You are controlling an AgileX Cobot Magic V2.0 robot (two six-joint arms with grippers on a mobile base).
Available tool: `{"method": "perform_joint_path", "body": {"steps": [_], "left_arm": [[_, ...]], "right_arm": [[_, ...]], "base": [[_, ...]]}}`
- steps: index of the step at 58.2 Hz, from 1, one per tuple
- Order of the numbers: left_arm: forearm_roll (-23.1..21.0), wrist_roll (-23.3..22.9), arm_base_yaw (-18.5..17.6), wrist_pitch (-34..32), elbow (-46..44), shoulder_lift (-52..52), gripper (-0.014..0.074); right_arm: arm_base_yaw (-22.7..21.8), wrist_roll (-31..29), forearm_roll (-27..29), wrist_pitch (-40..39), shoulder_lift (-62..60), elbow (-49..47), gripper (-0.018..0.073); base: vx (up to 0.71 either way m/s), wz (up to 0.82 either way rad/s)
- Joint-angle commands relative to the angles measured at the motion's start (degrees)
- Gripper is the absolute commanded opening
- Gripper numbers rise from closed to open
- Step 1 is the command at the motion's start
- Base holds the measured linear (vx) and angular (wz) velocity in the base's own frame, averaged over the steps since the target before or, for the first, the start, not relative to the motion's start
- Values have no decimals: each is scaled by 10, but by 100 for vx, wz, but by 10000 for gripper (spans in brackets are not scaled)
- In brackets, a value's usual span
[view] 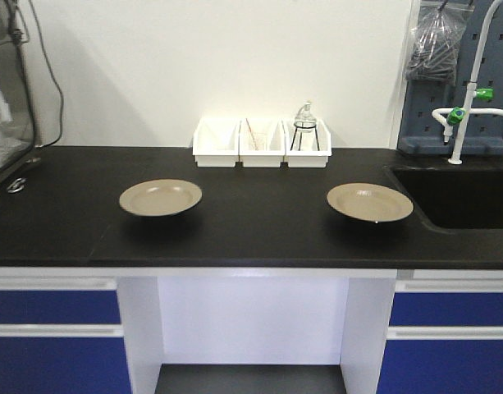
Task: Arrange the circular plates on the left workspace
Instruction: 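Drive the base forward toward the counter with the two beige plates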
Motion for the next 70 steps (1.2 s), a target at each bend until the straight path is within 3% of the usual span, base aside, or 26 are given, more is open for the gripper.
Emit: {"method": "perform_joint_path", "body": {"steps": [1, 70], "left_arm": [[-1, -4, -4, -46, 7, -8, 2], [-1, -4, -4, -46, 7, -8, 2]], "right_arm": [[-3, -6, 0, -49, -7, 3, -4], [-3, -6, 0, -49, -7, 3, -4]], "base": [[49, -15], [46, -3]]}}
